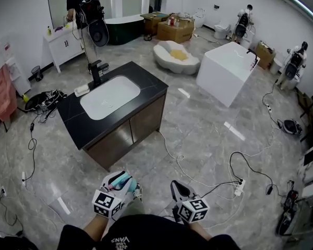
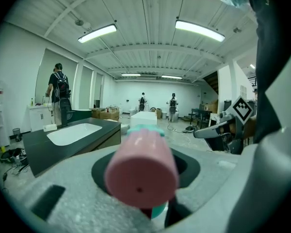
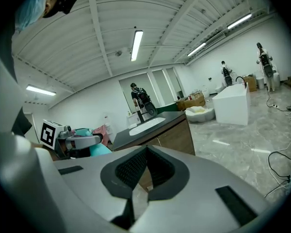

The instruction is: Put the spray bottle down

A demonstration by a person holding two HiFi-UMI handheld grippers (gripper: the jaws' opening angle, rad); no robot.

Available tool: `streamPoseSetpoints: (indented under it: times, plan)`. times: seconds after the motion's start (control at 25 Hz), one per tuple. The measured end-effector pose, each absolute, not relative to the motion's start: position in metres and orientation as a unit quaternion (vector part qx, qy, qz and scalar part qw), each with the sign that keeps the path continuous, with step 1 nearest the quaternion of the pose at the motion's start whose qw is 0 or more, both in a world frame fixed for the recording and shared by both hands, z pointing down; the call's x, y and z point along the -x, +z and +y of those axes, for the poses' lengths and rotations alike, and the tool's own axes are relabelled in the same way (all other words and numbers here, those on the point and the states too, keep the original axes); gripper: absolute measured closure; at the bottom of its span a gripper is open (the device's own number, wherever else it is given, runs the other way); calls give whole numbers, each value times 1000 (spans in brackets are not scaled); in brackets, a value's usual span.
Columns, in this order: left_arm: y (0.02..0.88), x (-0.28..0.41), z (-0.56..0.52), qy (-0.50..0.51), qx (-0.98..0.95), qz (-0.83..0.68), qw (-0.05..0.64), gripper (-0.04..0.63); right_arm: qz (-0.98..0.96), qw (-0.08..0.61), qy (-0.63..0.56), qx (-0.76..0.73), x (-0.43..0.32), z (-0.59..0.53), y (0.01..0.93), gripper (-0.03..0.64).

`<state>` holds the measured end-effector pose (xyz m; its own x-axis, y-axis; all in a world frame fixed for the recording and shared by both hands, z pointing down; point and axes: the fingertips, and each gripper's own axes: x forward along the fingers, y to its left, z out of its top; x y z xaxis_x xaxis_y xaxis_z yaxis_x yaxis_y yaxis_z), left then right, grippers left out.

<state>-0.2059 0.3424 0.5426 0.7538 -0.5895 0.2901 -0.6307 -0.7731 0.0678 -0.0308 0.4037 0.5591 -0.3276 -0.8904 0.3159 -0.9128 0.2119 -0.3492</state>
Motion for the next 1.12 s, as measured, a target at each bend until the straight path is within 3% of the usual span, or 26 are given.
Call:
streamPoseSetpoints:
  times: [0.64, 1.12]
  plan:
    - [535, 200, 160, 122, -948, -284, 76, 450, -755, 16, 228, -615, 31, 233, 542, 615]
    - [550, 209, 103, 132, -941, -296, 96, 451, -748, 13, 240, -618, 26, 170, 549, 615]
